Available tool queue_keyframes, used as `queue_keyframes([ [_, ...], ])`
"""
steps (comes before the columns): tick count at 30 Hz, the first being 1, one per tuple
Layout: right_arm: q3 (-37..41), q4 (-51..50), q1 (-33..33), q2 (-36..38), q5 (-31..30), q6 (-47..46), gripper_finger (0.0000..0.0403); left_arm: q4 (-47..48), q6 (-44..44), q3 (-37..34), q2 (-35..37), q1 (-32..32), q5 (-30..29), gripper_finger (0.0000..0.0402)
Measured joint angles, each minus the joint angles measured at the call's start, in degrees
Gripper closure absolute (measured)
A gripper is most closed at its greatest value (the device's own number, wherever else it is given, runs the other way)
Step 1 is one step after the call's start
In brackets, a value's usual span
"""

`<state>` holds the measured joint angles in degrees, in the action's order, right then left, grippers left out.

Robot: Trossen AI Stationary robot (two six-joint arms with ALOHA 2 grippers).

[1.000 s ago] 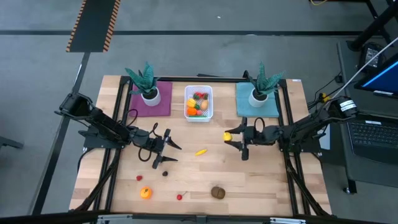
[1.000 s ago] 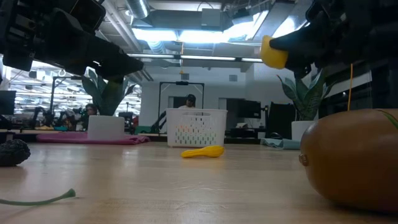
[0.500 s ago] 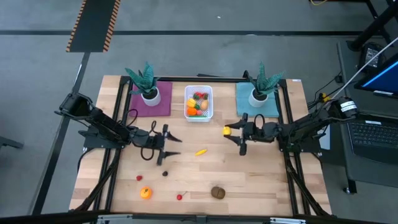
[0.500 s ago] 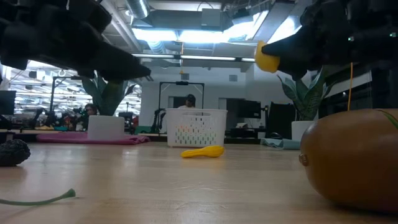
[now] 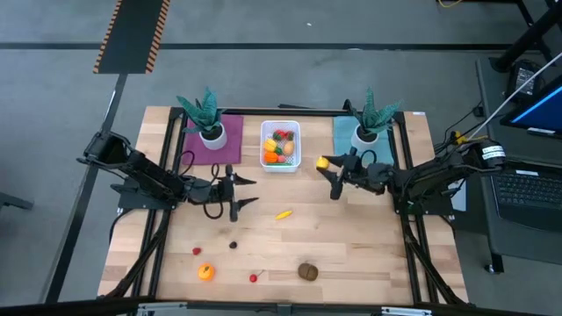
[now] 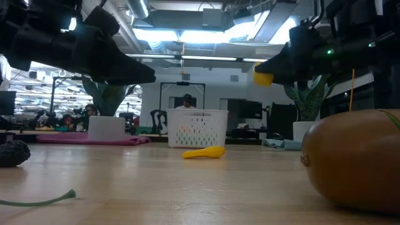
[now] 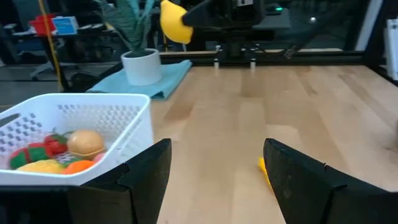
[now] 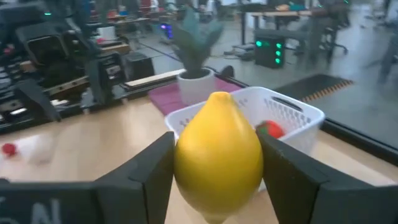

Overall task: Pick and placing Produce into tupperware
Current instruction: Put the yellow lemon into the white bin

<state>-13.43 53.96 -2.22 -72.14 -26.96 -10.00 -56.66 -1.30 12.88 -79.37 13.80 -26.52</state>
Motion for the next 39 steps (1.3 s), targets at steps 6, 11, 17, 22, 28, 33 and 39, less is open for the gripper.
queue_keyframes([
  [6,-0.5,-0.6,1.9,0.0,1.7,-0.4,0.0195,0.0,-0.6,0.0,0.0,-2.0,0.0,0.0154],
  [11,-3.6,-4.2,3.1,-0.7,2.3,-0.1,0.0195,0.0,-1.2,0.0,0.0,-2.3,0.0,0.0154],
  [17,-9.0,-6.3,7.1,-5.9,4.8,1.2,0.0195,0.1,-1.2,0.0,0.0,-2.3,0.0,0.0154],
  [22,-14.6,-6.3,11.2,-11.9,8.4,1.1,0.0195,0.2,-1.2,0.0,0.0,-2.3,0.0,0.0154],
  [28,-21.4,-6.3,14.8,-18.8,8.8,1.3,0.0195,0.5,-1.2,0.0,0.0,-2.3,0.0,0.0154],
  [33,-26.3,-6.3,16.8,-23.4,9.1,1.4,0.0195,0.6,-1.2,0.0,0.0,-2.3,0.0,0.0154],
  [39,-29.3,-9.0,17.9,-24.6,13.5,1.3,0.0195,0.9,-1.2,0.0,0.0,-2.3,0.0,0.0154],
])
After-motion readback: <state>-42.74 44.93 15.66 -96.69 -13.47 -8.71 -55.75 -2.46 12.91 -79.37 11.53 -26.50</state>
